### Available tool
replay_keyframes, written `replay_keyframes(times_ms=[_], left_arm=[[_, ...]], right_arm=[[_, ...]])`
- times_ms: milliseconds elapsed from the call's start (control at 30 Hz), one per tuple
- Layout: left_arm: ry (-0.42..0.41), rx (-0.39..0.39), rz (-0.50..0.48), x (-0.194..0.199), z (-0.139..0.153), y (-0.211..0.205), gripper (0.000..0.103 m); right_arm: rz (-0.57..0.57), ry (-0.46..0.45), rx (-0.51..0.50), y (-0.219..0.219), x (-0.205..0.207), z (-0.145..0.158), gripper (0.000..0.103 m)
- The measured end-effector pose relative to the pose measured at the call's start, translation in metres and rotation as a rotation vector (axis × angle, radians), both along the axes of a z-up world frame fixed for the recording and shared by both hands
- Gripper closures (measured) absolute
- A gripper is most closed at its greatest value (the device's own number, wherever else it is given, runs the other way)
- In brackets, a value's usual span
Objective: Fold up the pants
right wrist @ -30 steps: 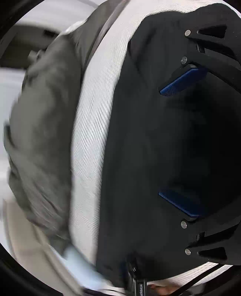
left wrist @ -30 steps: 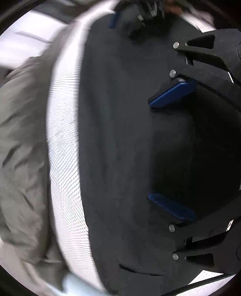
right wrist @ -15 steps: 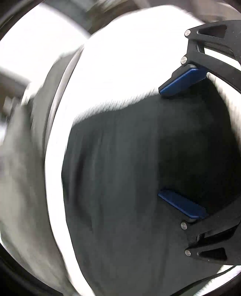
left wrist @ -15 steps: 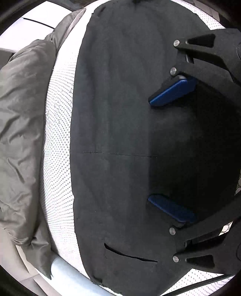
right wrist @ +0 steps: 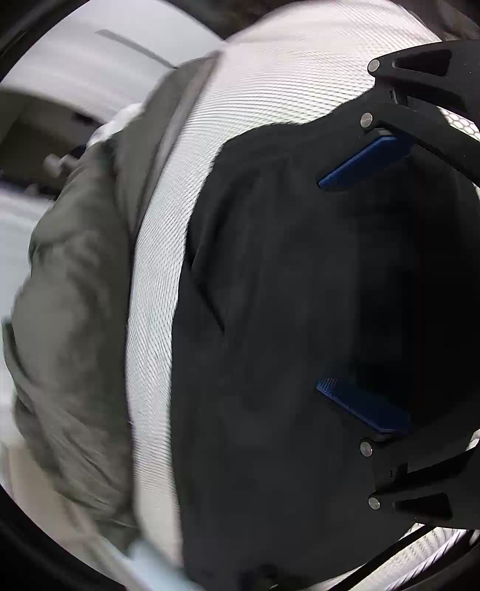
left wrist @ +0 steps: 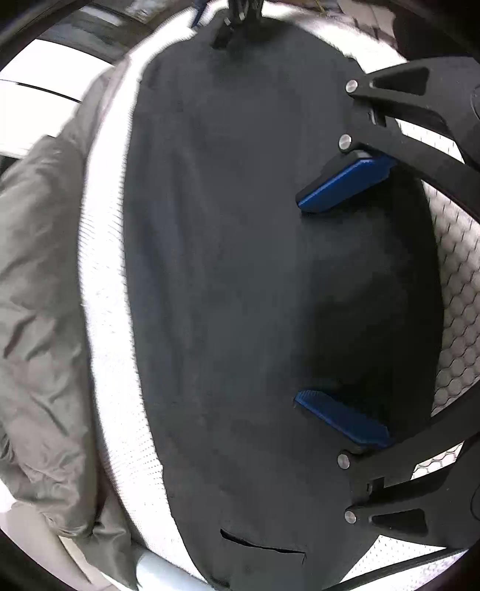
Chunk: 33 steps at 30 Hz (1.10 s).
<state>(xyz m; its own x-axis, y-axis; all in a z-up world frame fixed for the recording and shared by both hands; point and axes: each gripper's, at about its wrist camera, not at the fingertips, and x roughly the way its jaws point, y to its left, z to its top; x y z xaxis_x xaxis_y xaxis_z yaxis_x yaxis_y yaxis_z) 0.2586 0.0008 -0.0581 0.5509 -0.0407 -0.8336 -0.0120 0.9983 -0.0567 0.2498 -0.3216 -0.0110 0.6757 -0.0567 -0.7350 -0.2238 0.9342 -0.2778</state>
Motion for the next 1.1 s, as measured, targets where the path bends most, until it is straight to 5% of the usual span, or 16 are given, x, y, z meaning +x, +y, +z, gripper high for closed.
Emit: replay_keyframes(times_ms=[67,167,233,333,467,567,633,733,867,1000,1100], left_arm=[[0.007,0.001,0.005,0.003,-0.004,0.001,0.002],[0.008,0.001,0.002,0.003,-0.004,0.001,0.002],[0.009,0.006,-0.005,0.006,-0.007,0.002,0.001],[0.008,0.015,-0.02,0.006,-0.006,0.004,0.001],[0.024,0.034,0.015,0.006,-0.006,0.023,0.0],[0.03,0.049,0.11,0.006,-0.005,0.049,0.0],[0.002,0.031,0.181,0.002,0.002,0.065,0.001],[-0.047,-0.033,0.209,-0.003,0.013,0.071,0.001],[-0.073,-0.041,0.15,0.014,0.02,0.046,0.001],[-0.049,-0.015,0.079,0.055,0.014,0.015,0.001],[0.035,0.047,0.095,0.078,-0.01,0.009,0.001]], right_arm=[[0.051,-0.009,-0.042,0.019,-0.001,-0.003,0.0],[0.173,0.044,0.034,0.043,-0.007,-0.014,0.0],[0.197,0.108,-0.039,0.05,0.0,-0.032,0.0],[0.139,0.122,-0.088,0.018,0.003,-0.028,0.0],[-0.116,0.122,-0.04,-0.07,0.015,-0.024,0.001],[-0.245,0.109,0.103,-0.121,0.012,-0.019,0.0],[-0.274,0.077,0.081,-0.123,0.008,-0.012,0.0],[-0.274,-0.027,-0.024,-0.106,0.001,0.009,0.0],[-0.189,-0.126,0.119,-0.073,0.0,0.042,0.0],[0.006,-0.03,0.168,-0.006,0.027,0.026,0.0],[0.116,0.054,0.006,0.036,0.038,-0.015,0.001]])
